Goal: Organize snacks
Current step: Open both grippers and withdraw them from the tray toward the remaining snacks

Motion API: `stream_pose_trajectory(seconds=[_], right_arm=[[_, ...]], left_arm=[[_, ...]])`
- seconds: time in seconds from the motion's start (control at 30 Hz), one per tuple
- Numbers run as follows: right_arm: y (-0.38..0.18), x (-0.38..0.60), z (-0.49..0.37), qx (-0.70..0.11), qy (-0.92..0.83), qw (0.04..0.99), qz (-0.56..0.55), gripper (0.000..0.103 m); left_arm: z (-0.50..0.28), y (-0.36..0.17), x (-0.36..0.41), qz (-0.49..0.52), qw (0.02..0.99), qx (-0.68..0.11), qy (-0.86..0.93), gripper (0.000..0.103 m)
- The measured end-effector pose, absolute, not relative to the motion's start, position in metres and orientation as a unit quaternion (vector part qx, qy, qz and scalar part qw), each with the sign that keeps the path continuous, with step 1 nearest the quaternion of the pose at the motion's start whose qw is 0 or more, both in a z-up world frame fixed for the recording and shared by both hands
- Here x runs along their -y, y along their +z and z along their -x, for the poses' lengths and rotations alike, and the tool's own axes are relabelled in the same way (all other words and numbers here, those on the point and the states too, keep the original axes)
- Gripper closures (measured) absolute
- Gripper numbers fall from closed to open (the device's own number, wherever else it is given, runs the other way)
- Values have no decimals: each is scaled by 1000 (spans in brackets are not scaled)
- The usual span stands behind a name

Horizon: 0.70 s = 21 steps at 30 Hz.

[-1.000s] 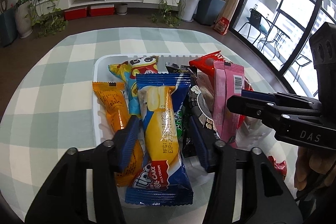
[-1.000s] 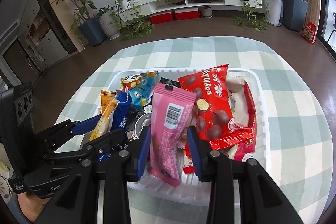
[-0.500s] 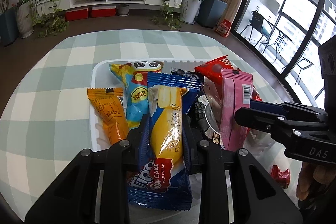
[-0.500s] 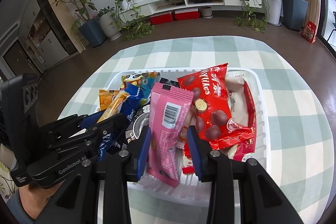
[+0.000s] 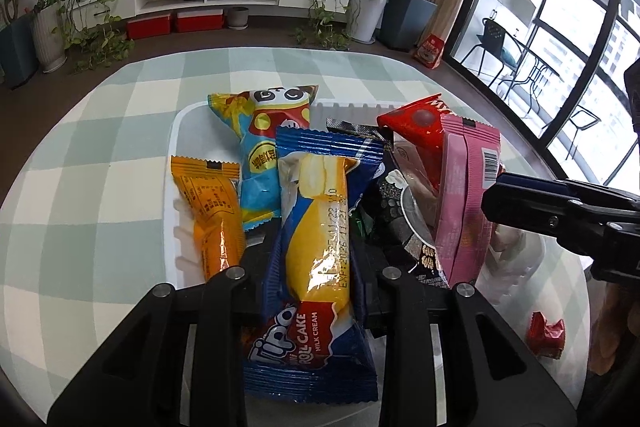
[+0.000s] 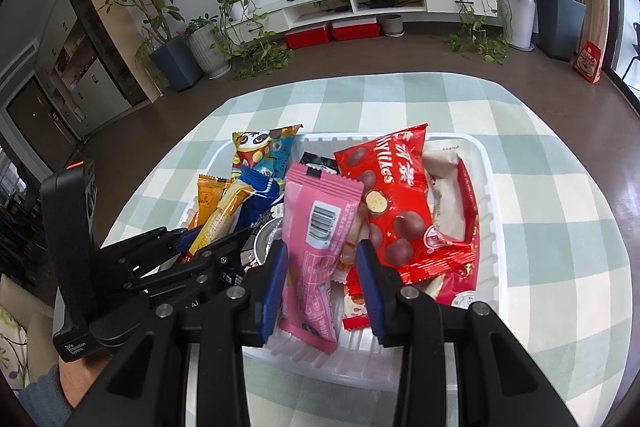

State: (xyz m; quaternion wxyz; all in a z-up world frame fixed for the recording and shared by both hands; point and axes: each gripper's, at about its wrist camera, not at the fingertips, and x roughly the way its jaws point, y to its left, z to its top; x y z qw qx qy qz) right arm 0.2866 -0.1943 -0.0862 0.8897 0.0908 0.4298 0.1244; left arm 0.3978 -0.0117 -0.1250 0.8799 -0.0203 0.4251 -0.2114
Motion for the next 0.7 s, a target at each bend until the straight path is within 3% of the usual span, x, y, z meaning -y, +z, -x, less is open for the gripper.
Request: stream_pose_trajectory(seconds=[0.03,0.1,0.23,0.53,0.6,0.7], right_arm=[[-85,195,-286,-429,125,890,-93,64],[-83,196,-285,-427,125,890,-96,64],[-81,196,-282,-425,127,891,-97,64],[-79,200,-280,-420,128,892,-103,64],[-78,200,-279,-419,130,893,-104,64],[-76,202,-277,-416,131,893,-107,64]], left_arm=[[-397,-123,12,19,881,-423,-213,60],[-395,-120,13,20,881,-416,-224,49],[-393,-116,13,17,884,-408,-226,42],[-384,-109,7,26,895,-389,-219,41],[-381,-106,5,29,896,-385,-218,34],[-376,-100,2,31,900,-376,-218,32]])
